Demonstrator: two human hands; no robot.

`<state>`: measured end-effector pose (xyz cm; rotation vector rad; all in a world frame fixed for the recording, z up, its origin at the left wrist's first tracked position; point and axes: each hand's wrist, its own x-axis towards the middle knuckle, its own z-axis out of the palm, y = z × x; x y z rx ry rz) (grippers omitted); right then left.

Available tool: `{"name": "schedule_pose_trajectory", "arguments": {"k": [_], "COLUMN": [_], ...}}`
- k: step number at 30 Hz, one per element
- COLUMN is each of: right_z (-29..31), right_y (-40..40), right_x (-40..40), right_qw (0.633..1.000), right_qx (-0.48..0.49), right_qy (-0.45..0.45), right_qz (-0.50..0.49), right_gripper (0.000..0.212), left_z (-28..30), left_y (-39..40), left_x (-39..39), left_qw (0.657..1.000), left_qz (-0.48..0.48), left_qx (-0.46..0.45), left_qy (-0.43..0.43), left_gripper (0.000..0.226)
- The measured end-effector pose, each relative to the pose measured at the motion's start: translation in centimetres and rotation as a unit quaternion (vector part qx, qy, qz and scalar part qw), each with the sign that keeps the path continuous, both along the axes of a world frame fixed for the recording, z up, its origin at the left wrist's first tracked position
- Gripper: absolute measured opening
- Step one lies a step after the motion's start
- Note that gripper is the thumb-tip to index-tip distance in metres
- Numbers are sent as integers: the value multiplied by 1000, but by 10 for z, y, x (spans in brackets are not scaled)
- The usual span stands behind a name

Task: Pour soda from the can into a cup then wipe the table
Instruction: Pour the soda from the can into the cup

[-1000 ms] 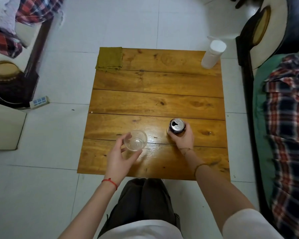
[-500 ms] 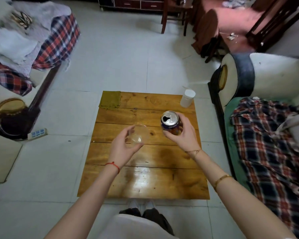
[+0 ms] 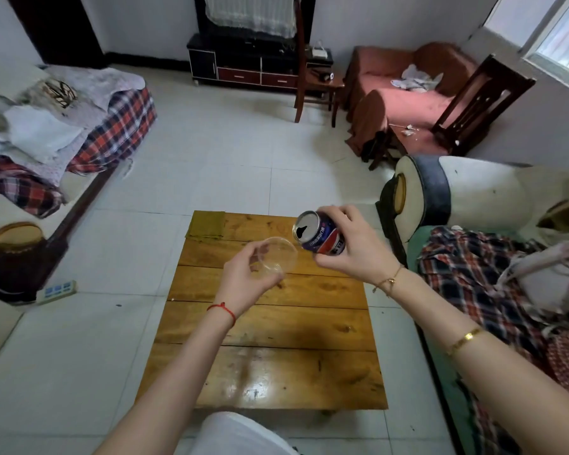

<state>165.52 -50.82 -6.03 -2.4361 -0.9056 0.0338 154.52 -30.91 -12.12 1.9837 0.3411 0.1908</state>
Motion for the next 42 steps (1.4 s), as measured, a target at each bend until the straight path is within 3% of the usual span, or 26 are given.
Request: {"name": "schedule_pose_trajectory", "arguments": {"k": [17, 42], "right_z": [31, 52], "right_y": [8, 17], "right_x": [-13, -10], "right_qw": [988, 969], "right_qx": [-128, -203], "right_qy": [-80, -140], "right_qz": [17, 10], "right_gripper": [76, 69], "left_z": [7, 4], "left_y": [-6, 1], "left_x": [-11, 4], "left_qw": [1000, 999], "left_qz": [-8, -14], "left_qx": [-3, 19], "left_qy": [7, 23], "left_gripper": [67, 72]}}
